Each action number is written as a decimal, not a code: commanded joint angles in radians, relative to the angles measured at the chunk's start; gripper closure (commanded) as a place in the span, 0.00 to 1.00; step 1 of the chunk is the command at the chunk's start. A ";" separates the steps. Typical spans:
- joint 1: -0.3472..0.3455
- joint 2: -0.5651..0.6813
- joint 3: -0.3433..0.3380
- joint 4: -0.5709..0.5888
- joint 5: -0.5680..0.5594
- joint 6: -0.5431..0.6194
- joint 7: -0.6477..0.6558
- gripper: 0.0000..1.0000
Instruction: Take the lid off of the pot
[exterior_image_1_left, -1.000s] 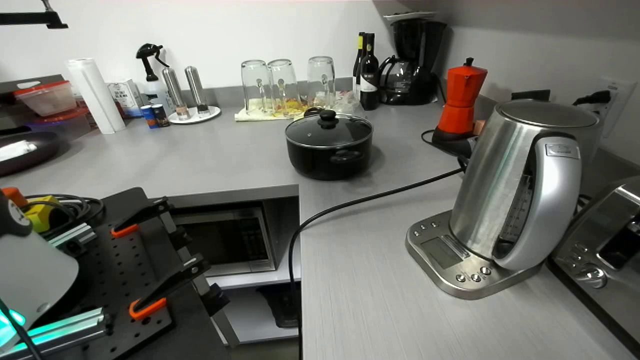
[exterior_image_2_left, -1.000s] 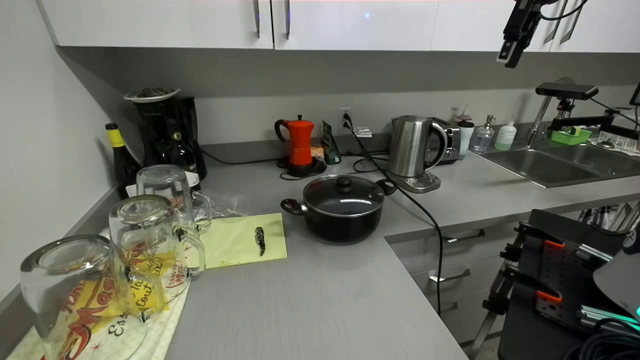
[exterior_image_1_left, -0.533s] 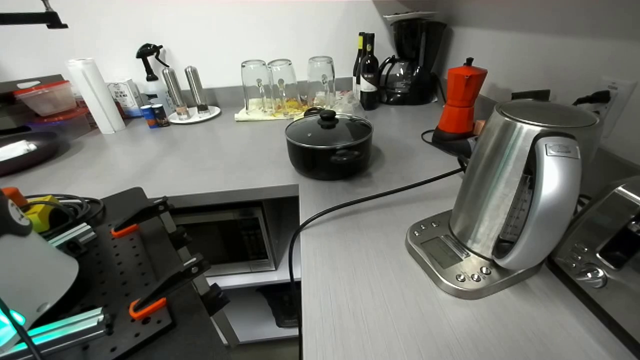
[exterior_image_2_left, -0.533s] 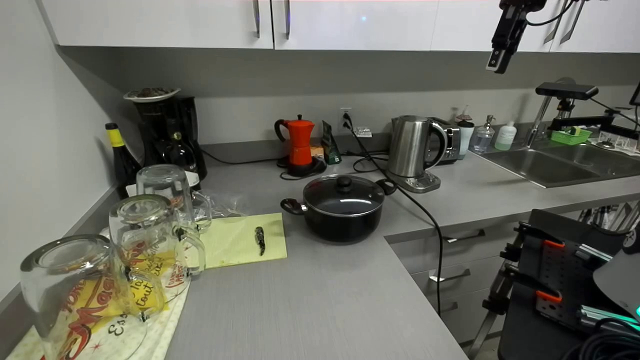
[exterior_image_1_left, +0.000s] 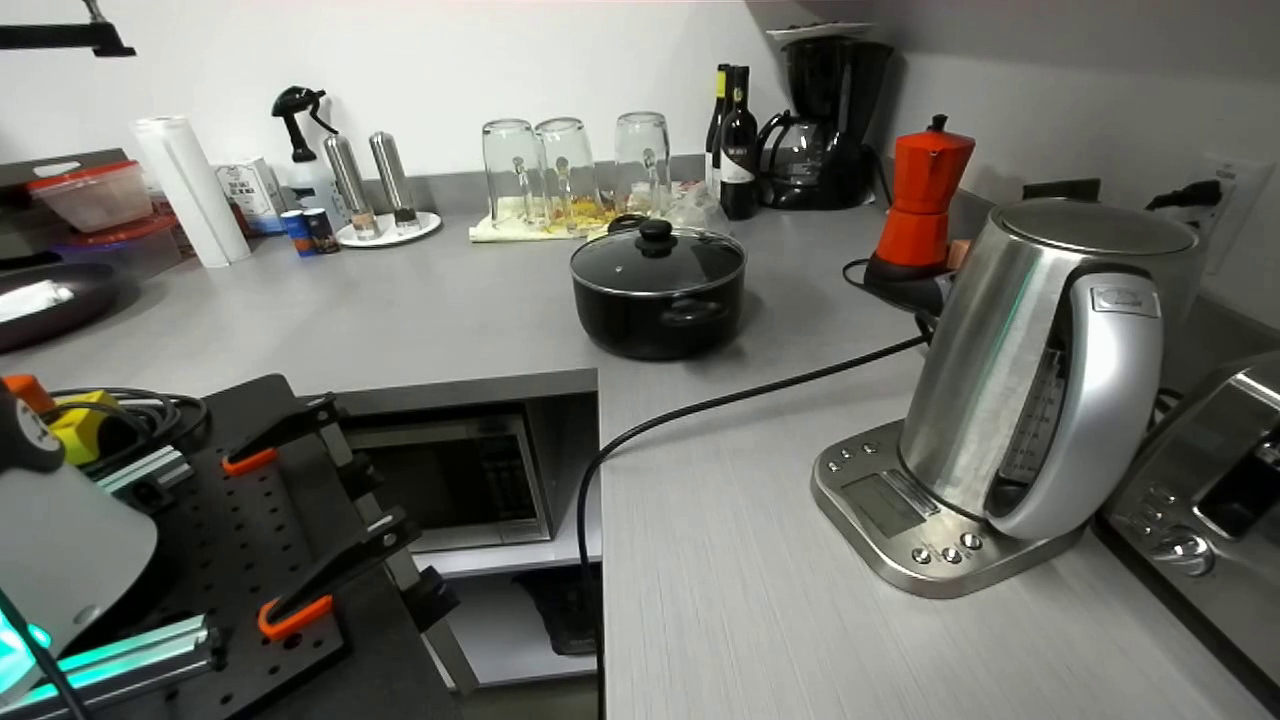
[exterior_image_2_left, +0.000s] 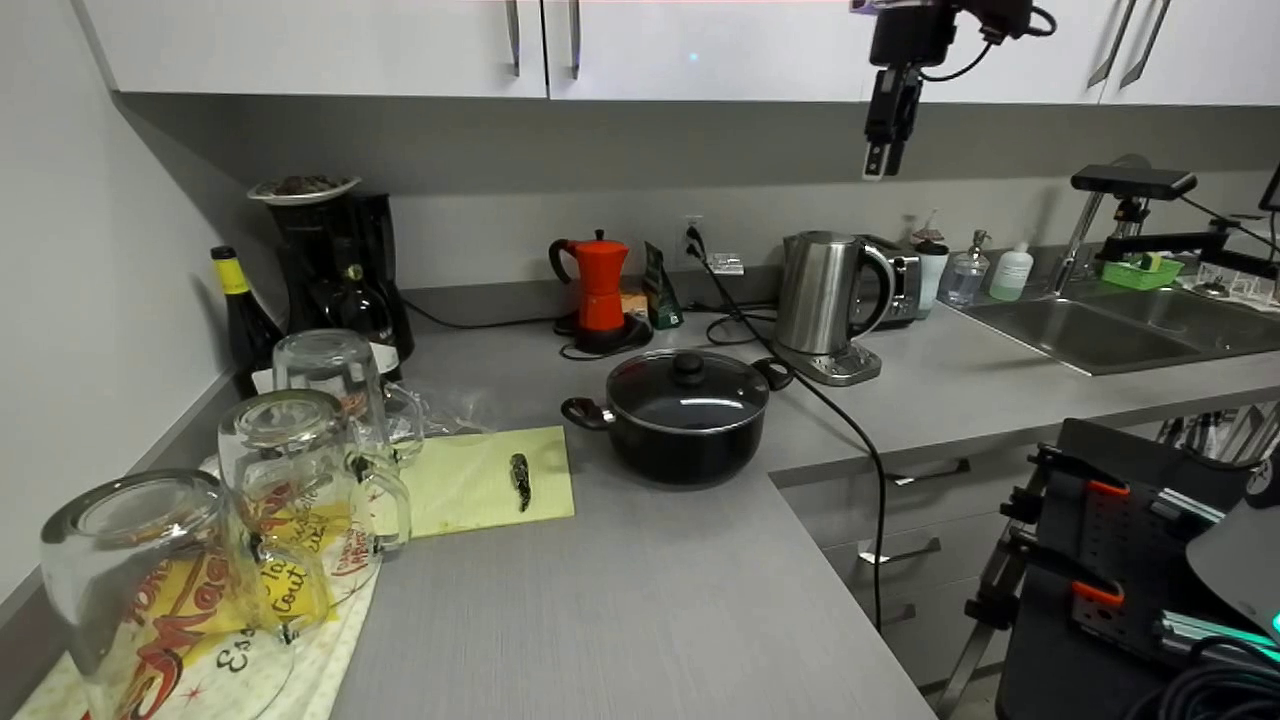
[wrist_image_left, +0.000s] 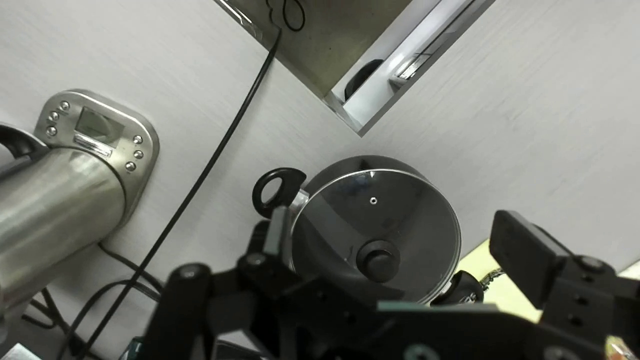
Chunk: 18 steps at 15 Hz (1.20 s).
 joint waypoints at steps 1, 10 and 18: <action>0.013 0.238 0.034 0.200 -0.038 -0.007 -0.025 0.00; 0.059 0.574 0.108 0.486 -0.120 0.029 -0.006 0.00; 0.081 0.752 0.122 0.581 -0.117 0.064 -0.012 0.00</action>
